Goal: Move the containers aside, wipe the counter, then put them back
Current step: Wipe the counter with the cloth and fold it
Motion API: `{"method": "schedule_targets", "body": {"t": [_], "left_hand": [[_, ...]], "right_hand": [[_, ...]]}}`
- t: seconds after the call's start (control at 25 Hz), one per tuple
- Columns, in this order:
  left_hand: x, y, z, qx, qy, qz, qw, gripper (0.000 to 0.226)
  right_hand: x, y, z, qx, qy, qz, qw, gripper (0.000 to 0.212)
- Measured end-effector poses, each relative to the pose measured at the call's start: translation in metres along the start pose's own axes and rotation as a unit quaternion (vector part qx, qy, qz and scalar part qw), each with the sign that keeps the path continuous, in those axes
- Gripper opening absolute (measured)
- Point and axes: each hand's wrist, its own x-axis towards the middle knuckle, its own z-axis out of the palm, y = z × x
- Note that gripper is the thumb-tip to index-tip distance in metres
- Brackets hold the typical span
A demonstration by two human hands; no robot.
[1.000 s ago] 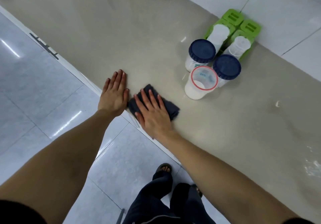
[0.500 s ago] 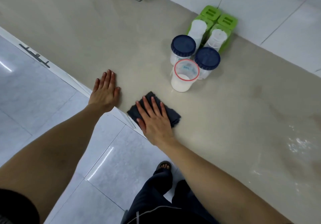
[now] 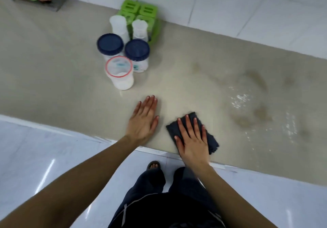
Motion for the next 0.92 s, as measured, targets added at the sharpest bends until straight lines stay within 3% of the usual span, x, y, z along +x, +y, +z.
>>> {"method": "schedule_targets", "body": {"t": [0.2,0.44,0.64,0.76,0.92], "left_hand": [[0.057,0.070,0.027,0.030,-0.053,0.042,0.997,0.069],[0.068,0.085,0.041,0.061,-0.056,0.044,0.996,0.066],[0.068,0.089,0.040,0.063,-0.058,0.044,0.995,0.066],[0.067,0.087,0.039,0.071,-0.057,0.041,0.995,0.066],[0.069,0.091,0.039,0.081,-0.057,0.039,0.994,0.066]], "right_hand": [[-0.026,0.076,-0.007,0.016,0.001,0.121,0.993,0.058],[-0.055,0.183,-0.021,0.019,-0.012,0.270,0.963,0.062],[0.022,0.217,-0.035,0.059,-0.004,0.387,0.920,0.063],[0.089,0.172,-0.032,0.066,-0.010,0.316,0.946,0.064],[0.084,0.096,-0.023,0.061,-0.023,0.114,0.991,0.061]]}}
